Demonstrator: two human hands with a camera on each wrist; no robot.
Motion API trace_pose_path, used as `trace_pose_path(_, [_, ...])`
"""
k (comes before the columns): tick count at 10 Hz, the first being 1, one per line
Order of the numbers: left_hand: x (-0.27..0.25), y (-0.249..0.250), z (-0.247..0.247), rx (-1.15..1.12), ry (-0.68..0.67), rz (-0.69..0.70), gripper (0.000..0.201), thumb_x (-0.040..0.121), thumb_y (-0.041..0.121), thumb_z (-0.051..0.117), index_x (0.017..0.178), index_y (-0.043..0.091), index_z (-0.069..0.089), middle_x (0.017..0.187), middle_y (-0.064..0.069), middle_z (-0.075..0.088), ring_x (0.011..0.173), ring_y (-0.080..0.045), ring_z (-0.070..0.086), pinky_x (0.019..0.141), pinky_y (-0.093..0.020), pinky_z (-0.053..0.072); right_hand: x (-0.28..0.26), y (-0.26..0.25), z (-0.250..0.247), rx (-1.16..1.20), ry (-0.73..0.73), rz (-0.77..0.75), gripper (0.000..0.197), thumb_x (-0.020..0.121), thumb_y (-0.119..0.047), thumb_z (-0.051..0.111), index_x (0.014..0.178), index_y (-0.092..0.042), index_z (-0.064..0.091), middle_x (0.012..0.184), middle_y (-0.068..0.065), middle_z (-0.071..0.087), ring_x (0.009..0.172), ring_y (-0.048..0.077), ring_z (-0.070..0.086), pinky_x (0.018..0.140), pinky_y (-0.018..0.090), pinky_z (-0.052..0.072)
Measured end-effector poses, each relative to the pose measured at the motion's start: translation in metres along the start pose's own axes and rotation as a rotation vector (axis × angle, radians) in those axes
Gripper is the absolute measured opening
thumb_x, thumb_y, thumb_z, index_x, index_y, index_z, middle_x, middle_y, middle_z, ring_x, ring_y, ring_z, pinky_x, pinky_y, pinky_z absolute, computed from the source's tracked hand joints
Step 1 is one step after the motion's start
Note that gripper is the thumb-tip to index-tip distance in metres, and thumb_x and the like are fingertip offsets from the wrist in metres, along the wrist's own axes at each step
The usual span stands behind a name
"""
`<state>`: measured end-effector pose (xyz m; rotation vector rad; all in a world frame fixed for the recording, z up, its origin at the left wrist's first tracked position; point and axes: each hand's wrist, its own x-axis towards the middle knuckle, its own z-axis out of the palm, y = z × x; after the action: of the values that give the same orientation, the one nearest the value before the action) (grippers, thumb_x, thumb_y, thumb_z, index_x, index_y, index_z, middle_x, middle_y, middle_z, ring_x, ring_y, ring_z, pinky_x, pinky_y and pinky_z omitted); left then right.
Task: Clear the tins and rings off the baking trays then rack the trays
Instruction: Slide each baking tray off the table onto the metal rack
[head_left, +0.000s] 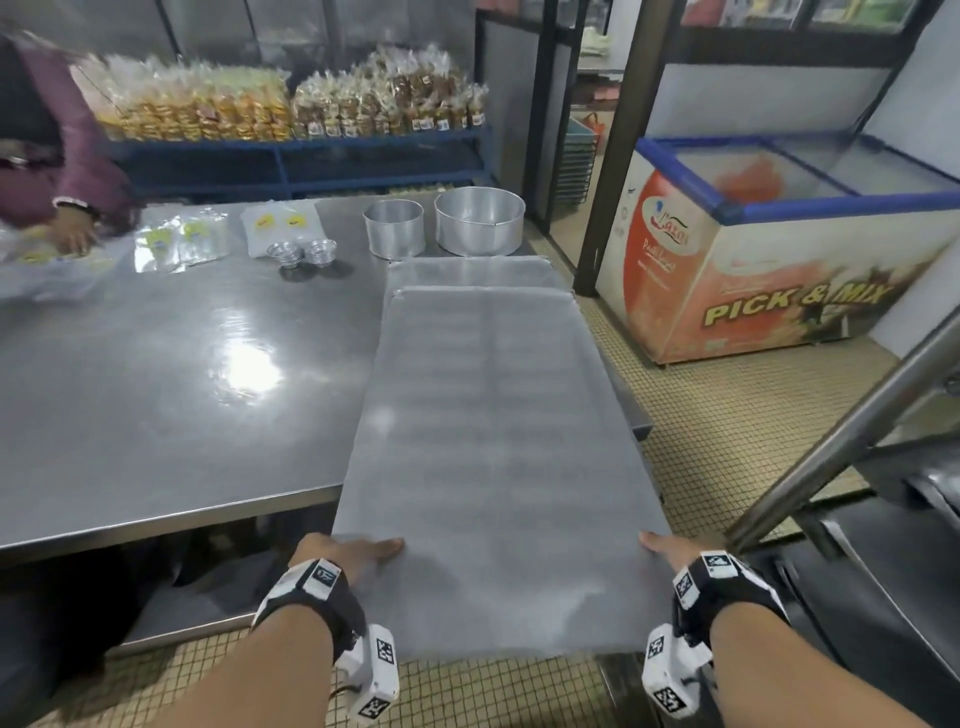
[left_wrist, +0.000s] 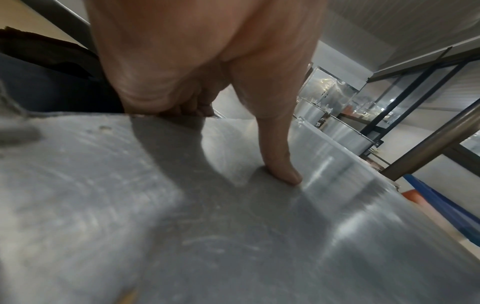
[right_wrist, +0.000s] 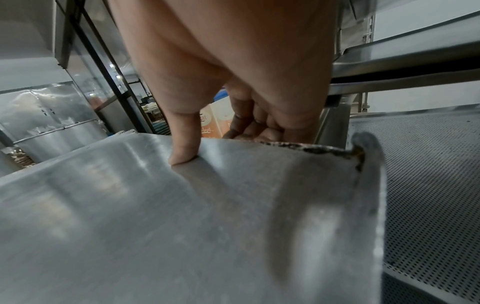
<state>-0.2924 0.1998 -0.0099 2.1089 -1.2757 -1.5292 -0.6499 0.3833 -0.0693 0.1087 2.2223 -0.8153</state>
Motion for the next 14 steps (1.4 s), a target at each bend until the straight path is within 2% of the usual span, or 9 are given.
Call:
trace_pose_path(1, [0.0,0.007,0.002,0.012,0.005,-0.02,0.058,0.054,0.035,0.1,0.075,0.006,0.054,0.076,-0.017,0.067,0.071,-0.033,0.067,0.073,-0.04,0.057,0.11,0.02,0.002,-0.159,0.041,-0.082,0.135,0.021,-0.084,0.072,0.129,-0.003,0.06,0.126,0.014,0.063,0.115,0.031,0.06,0.102,0.041,0.047])
trace_pose_path(2, [0.002,0.017,-0.002,0.043,0.02,-0.025,0.062,0.05,0.039,0.1,0.08,0.006,0.057,0.077,-0.016,0.066,0.069,-0.032,0.065,0.067,-0.038,0.056,0.134,0.013,-0.003,-0.083,0.054,-0.085,0.117,0.016,-0.08,0.078,0.105,-0.005,0.065,0.102,0.011,0.069,0.091,0.031,0.068,0.087,0.043,0.055])
trace_pose_path(3, [0.003,0.03,-0.006,0.096,0.027,-0.023,0.071,0.037,0.046,0.102,0.081,0.008,0.062,0.08,-0.013,0.069,0.072,-0.033,0.069,0.077,-0.043,0.06,-0.031,-0.047,-0.016,-0.059,0.162,-0.058,0.07,0.055,-0.046,0.091,0.097,-0.001,0.058,0.094,0.015,0.066,0.086,0.033,0.067,0.079,0.039,0.053])
trace_pose_path(4, [0.009,0.041,-0.005,0.116,0.049,-0.017,0.074,0.032,0.049,0.101,0.084,0.012,0.064,0.089,-0.012,0.071,0.08,-0.032,0.069,0.084,-0.045,0.059,-0.05,-0.07,-0.019,-0.051,0.148,-0.078,0.055,0.062,-0.042,0.089,0.087,-0.002,0.06,0.094,0.017,0.07,0.084,0.033,0.067,0.083,0.042,0.054])
trace_pose_path(6, [0.02,0.055,0.016,0.167,0.112,0.003,0.094,0.036,0.058,0.098,0.107,0.006,0.065,0.099,-0.012,0.072,0.089,-0.032,0.069,0.085,-0.038,0.058,-0.016,-0.086,-0.016,-0.055,0.129,-0.113,0.064,0.054,-0.047,0.09,0.088,0.001,0.063,0.1,0.017,0.069,0.089,0.034,0.069,0.087,0.046,0.055])
trace_pose_path(7, [0.021,0.064,0.027,0.142,0.129,0.004,0.075,0.05,0.049,0.098,0.095,0.004,0.06,0.08,-0.01,0.065,0.08,-0.031,0.064,0.075,-0.034,0.054,0.033,-0.087,-0.017,-0.099,0.057,-0.142,0.071,0.038,-0.053,0.093,0.076,-0.003,0.06,0.092,0.014,0.07,0.085,0.034,0.07,0.085,0.046,0.056])
trace_pose_path(10, [0.049,0.075,0.055,0.011,0.187,0.016,0.062,0.055,0.032,0.1,0.081,0.003,0.051,0.081,-0.017,0.064,0.08,-0.033,0.064,0.081,-0.044,0.057,0.032,-0.12,-0.018,-0.128,0.047,-0.217,0.051,0.076,-0.042,0.081,0.099,0.002,0.066,0.091,0.01,0.062,0.08,0.026,0.058,0.077,0.03,0.045])
trace_pose_path(13, [0.078,0.085,0.07,0.166,0.262,-0.006,0.083,0.038,0.061,0.095,0.089,0.002,0.067,0.089,-0.017,0.072,0.089,-0.036,0.069,0.082,-0.043,0.06,0.048,-0.134,-0.004,-0.112,0.105,-0.275,0.038,0.075,-0.031,0.083,0.065,-0.008,0.055,0.083,0.013,0.065,0.078,0.03,0.063,0.076,0.035,0.053])
trace_pose_path(14, [0.106,0.077,0.078,0.246,0.299,-0.024,0.107,0.024,0.077,0.082,0.099,0.003,0.066,0.096,-0.017,0.069,0.097,-0.037,0.065,0.086,-0.046,0.058,0.051,-0.137,-0.002,-0.143,0.095,-0.273,0.028,0.081,-0.027,0.078,0.074,-0.006,0.061,0.091,0.014,0.065,0.077,0.027,0.056,0.072,0.03,0.045])
